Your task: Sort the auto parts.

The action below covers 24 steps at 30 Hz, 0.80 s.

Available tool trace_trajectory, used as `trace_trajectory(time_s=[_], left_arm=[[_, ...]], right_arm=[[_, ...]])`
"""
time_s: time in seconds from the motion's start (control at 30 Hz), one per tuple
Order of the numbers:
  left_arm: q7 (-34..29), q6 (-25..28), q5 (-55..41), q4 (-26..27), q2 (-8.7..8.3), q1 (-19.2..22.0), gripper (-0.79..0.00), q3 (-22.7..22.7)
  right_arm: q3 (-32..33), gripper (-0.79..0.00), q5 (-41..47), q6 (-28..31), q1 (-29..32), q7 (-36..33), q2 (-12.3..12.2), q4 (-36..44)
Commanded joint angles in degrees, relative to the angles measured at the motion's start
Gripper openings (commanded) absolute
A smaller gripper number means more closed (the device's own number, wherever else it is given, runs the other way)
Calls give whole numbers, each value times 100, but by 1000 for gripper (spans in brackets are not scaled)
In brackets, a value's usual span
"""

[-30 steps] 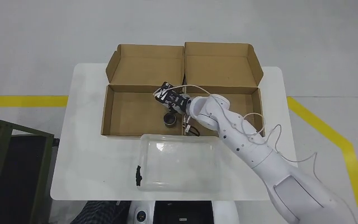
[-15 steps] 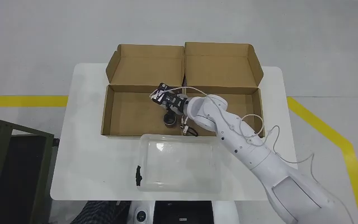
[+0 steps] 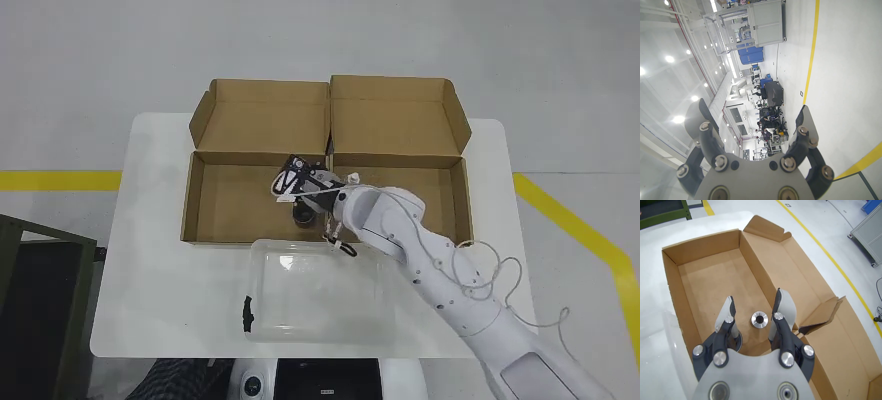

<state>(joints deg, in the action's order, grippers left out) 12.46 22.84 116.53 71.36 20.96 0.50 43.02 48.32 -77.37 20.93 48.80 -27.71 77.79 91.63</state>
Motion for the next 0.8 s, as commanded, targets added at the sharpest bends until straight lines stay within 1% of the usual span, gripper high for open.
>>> trace_trajectory(time_s=[0.0, 0.03, 0.17, 0.2, 0.23, 0.3, 0.5, 0.53, 0.67, 0.77], left_arm=[[0, 0, 0, 0, 0, 0, 0, 0], [0, 0, 0, 0, 0, 0, 0, 0], [0, 0, 0, 0, 0, 0, 0, 0], [0, 0, 0, 0, 0, 0, 0, 0], [0, 0, 0, 0, 0, 0, 0, 0], [0, 0, 0, 0, 0, 0, 0, 0], [0, 0, 0, 0, 0, 0, 0, 0], [0, 0, 0, 0, 0, 0, 0, 0], [0, 0, 0, 0, 0, 0, 0, 0], [0, 0, 0, 0, 0, 0, 0, 0]], right_arm=[[255, -394, -151, 72, 351, 128, -92, 371], [370, -394, -222, 120, 511, 204, -135, 539], [849, -348, -524, 308, 1186, 690, -299, 1122], [966, -320, -656, 329, 1366, 834, -339, 1241], [1074, -274, -732, 376, 1551, 1006, -376, 1350], [1321, -132, -899, 446, 1892, 1374, -449, 1520], [2023, -12, -1044, 489, 2762, 2359, -608, 1757], [2119, 0, -1093, 458, 2883, 2539, -628, 1782], [2441, 0, -1296, 331, 3356, 3187, -696, 1820], [2678, 0, -1287, 299, 3687, 3557, -740, 1802]])
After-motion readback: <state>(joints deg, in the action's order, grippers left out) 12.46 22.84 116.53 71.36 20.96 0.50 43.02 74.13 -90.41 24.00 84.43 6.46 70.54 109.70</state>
